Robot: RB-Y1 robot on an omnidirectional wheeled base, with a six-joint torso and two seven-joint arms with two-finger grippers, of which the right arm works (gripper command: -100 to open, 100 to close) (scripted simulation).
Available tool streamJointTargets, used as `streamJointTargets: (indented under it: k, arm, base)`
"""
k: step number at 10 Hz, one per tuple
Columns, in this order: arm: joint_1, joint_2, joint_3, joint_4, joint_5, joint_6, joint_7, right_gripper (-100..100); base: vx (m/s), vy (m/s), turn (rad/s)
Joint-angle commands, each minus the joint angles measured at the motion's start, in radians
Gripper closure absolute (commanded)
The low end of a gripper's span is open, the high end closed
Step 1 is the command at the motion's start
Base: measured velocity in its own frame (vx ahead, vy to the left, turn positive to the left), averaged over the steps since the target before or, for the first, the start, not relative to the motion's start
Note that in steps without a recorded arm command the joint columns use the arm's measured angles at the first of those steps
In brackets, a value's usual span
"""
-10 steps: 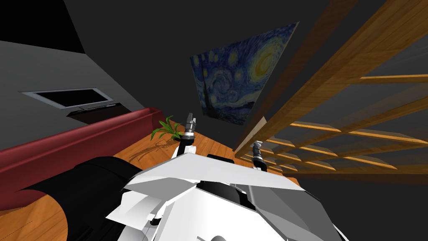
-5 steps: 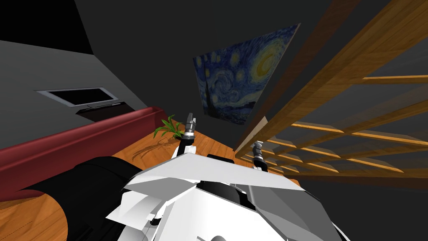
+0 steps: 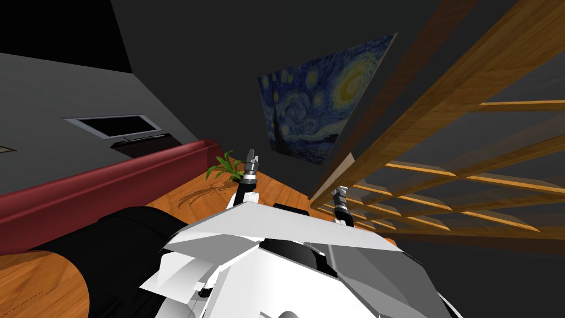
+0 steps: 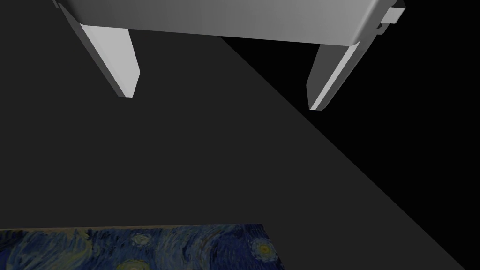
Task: Pull the door open
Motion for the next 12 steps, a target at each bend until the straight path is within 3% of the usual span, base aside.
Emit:
streamJointTargets:
  k: [1, 3, 9, 10, 12]
  arm:
    - [0.006, -0.015, 0.0, 0.018, -0.02, -0.001, -0.05, 100]
    - [0.006, -0.015, 0.0, 0.018, -0.02, -0.001, -0.055, 100]
    - [0.002, -0.029, 0.034, 0.017, -0.071, -0.006, -0.218, 100]
    - [-0.014, -0.017, 0.041, 0.011, -0.071, -0.021, -0.226, -100]
    - [-0.015, -0.015, 0.047, 0.007, -0.086, -0.021, -0.266, -100]
  base:
    - [-0.027, -0.016, 0.053]
    - [-0.017, -0.003, 0.018]
    - [-0.025, -0.011, 0.047]
    - [-0.046, 0.001, 0.077]
    - [-0.057, -0.019, 0.031]
